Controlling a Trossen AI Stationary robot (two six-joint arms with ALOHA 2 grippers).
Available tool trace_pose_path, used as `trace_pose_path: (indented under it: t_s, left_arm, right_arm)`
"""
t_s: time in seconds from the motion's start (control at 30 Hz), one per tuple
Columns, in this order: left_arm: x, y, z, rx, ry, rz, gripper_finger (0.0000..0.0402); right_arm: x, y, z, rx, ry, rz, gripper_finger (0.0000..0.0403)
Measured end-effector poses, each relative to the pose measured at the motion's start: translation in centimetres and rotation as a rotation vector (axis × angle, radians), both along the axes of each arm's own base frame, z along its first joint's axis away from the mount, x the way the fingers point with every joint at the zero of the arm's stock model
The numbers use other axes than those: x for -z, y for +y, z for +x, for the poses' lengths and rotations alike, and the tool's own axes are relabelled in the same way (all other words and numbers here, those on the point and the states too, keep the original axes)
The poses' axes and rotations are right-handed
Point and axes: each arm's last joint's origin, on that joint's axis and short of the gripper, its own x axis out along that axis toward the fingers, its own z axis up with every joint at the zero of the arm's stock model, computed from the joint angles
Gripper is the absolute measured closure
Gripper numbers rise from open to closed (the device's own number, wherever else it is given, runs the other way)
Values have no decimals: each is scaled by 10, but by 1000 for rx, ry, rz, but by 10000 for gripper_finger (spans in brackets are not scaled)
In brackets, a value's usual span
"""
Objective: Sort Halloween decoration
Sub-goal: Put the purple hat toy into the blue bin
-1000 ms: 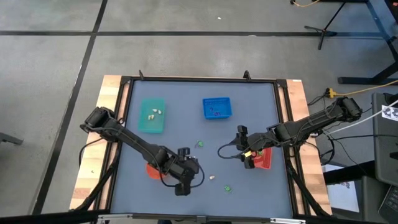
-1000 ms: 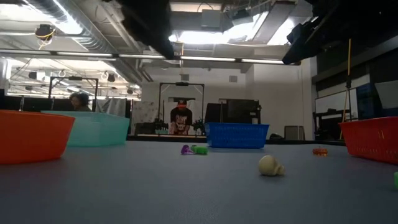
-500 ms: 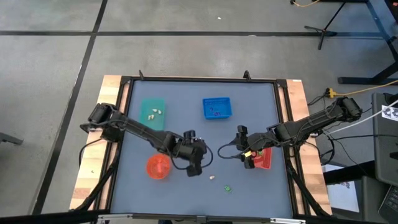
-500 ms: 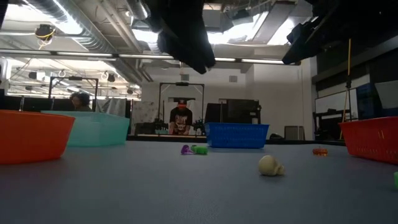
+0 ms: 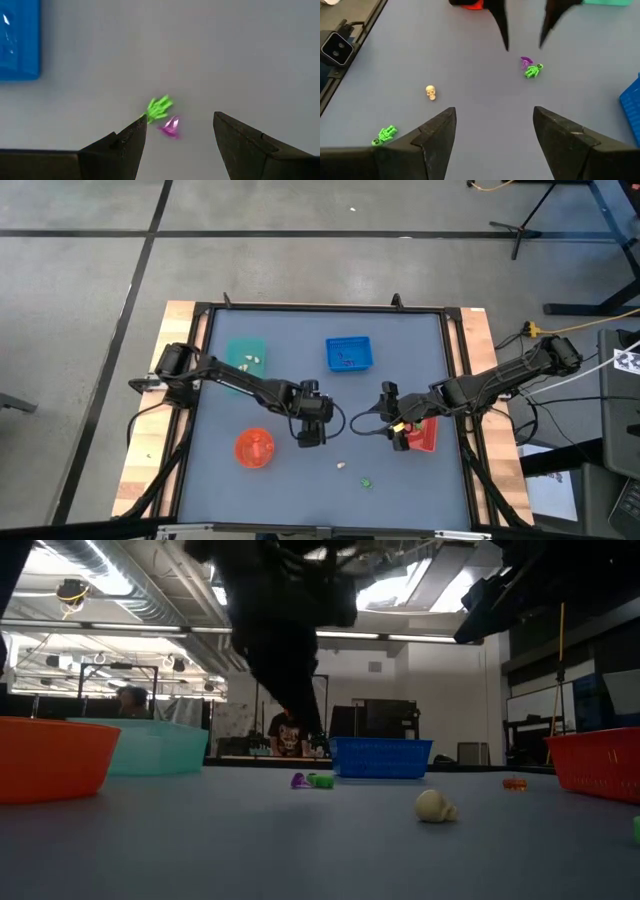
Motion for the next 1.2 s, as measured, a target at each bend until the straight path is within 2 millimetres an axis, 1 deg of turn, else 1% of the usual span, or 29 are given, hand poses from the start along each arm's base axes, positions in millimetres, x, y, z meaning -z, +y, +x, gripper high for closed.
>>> trace_pose_path:
  t_s: [0.07, 0.17, 0.23, 0.3, 0.37, 0.43, 0.5, 0.73, 1.2]
  left_arm:
    - [7, 6, -3, -16, 30, 4, 188]
    - [15, 13, 0, -43, 12, -3, 189]
    - [22, 17, -2, -60, 39, -12, 189]
    - [26, 20, 1, -63, 30, -36, 189]
    - [32, 21, -1, -60, 61, -58, 189]
    - [34, 22, 3, -63, 38, -71, 189]
    - [38, 23, 2, -68, 56, -71, 189]
    - [43, 24, 3, -93, 65, -85, 189]
    - [43, 25, 1, -124, 87, -91, 189]
  right_arm:
    - [0, 0, 0, 6, -1, -5, 139]
    - [0, 0, 0, 6, -1, -6, 139]
    - [0, 0, 0, 6, -1, -6, 139]
    - [0, 0, 0, 6, -1, -6, 139]
    - [0, 0, 0, 6, -1, -6, 139]
    - [0, 0, 0, 7, -1, -6, 139]
    - [0, 0, 0, 7, -1, -6, 139]
    - [0, 0, 0, 7, -1, -6, 139]
    - [0, 0, 0, 7, -1, -6, 139]
